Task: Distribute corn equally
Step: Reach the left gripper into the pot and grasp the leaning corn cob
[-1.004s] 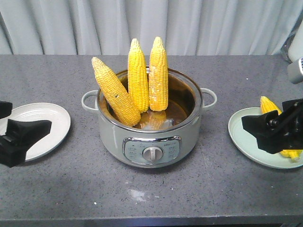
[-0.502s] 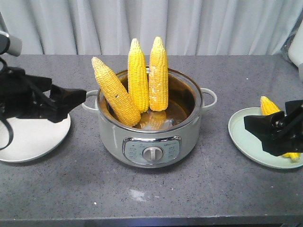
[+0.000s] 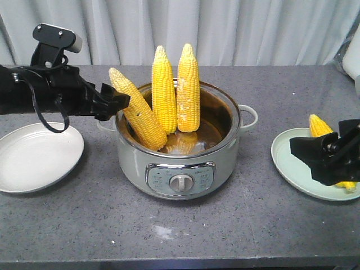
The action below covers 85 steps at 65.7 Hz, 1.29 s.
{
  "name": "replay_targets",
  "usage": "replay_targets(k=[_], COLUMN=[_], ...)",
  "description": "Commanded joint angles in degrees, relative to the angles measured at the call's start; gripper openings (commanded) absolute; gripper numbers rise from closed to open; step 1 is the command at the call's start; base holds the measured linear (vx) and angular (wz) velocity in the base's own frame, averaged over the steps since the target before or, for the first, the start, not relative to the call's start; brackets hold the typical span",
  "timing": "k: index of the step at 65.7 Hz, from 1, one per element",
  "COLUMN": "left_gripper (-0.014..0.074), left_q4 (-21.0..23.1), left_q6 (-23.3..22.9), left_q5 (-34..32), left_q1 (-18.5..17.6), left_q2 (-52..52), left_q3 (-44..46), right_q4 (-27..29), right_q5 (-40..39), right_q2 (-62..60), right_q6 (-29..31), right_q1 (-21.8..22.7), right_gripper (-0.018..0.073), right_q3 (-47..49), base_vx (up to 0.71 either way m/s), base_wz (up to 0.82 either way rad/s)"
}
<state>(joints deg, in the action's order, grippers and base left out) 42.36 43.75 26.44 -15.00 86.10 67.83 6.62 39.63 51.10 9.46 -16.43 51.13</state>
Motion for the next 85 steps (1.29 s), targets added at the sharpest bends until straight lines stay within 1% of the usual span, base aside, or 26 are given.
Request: replay_targets(k=[1,9,17,38,47,51,55,62,71,78,85], left_gripper=[0.0581,0.0581,0.0581,0.0579,0.0561,0.0538,0.0494,0.0391,0.0285,0.0235,0.0227], left_q4=[1.9,1.9,1.9,1.9,1.9,1.9,1.9,1.9,1.9,1.9,1.9], left_q6=[0.3,0.5,1.7,1.8,4.9,6.1,6.2,6.2,6.2,6.2,6.2], left_q5=[-1.5,-1.4,-1.8,-3.0,-3.4,-3.4,-3.4,-3.5,-3.4,-3.4,-3.4], left_q1=[-0.9,-2.8,-4.7,-9.0,-10.9,-11.5,-11.9,-11.9,-11.9,-11.9,-11.9], left_q2=[0.2,2.7,5.6,10.5,11.6,11.8,11.8,11.8,11.8,11.8,11.8], left_q3=[4.0,6.7,9.1,13.3,13.7,13.7,13.7,13.7,13.7,13.7,13.7], right_q4=[0.0,0.0,0.0,0.0,0.0,0.0,0.0,0.0,0.0,0.0,0.0], right_q5=[-3.7,-3.7,-3.7,-3.7,-3.7,-3.7,-3.7,-3.7,-3.7,-3.7,-3.7], right_q2=[-0.6,-0.6,-0.6,-0.6,-0.6,-0.6,-0.6,-0.6,-0.6,-0.6,-0.6], right_q6=[0.7,0.7,0.7,0.7,0.7,0.7,0.7,0.7,0.7,0.7,0.7], right_q1=[0.1,0.1,0.1,0.1,0.1,0.1,0.1,0.1,0.1,0.1,0.1], right_gripper=[0.0594,0.0594,0.0594,0.0594,0.0594,0.0594,0.0594,0.0594,0.0594,0.0594,0.0594], right_q3=[1.4,1.4,1.4,1.4,1.4,1.4,1.4,1.4,1.4,1.4,1.4], base_vx=[0.00,0.00,0.00,0.00,0.00,0.00,0.00,0.00,0.00,0.00,0.00], base_wz=[0.00,0.00,0.00,0.00,0.00,0.00,0.00,0.00,0.00,0.00,0.00])
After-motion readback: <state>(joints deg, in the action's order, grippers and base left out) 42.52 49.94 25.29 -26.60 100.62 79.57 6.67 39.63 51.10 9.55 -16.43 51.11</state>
